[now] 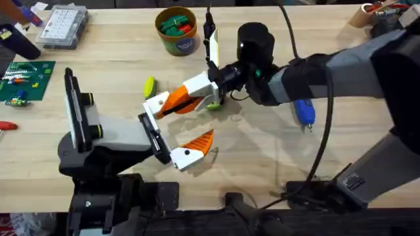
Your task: Pick up the gripper from the table and insert it into the empty holder that is missing its gripper. Then pick up a screw, insert it into the mounting hole, and use the screwdriver to tighten it. Finally, clean up the table by picking up the vegetable and placing it into the bucket.
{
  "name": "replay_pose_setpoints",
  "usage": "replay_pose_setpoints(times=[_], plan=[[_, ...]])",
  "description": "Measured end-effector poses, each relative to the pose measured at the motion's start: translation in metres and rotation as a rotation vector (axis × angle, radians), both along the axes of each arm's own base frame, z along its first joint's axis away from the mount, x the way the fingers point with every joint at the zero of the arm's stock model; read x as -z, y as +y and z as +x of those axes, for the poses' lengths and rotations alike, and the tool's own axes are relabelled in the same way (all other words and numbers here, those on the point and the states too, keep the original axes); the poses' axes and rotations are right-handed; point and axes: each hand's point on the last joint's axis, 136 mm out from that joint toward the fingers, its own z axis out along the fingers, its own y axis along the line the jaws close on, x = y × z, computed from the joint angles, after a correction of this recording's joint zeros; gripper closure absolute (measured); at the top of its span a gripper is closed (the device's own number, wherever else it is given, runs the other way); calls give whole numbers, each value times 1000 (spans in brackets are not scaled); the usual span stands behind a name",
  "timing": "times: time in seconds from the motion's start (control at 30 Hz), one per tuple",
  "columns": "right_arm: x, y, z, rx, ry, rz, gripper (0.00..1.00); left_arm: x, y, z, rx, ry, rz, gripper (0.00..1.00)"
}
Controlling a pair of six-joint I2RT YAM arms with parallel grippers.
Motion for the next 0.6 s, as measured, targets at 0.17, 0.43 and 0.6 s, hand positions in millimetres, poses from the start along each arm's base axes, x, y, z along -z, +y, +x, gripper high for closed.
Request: replay_pose_setpoints(times=[0.17,0.43,0.6], plan=[[0,0,0,-1,-8,4,983,0,0,0,-1,-2,1,15],[0,-2,1,-3,-12,7,983,0,-1,-1,6,-4,2,14],[0,-3,3,2,-12,7,983,0,-1,-2,11,-6,2,14]])
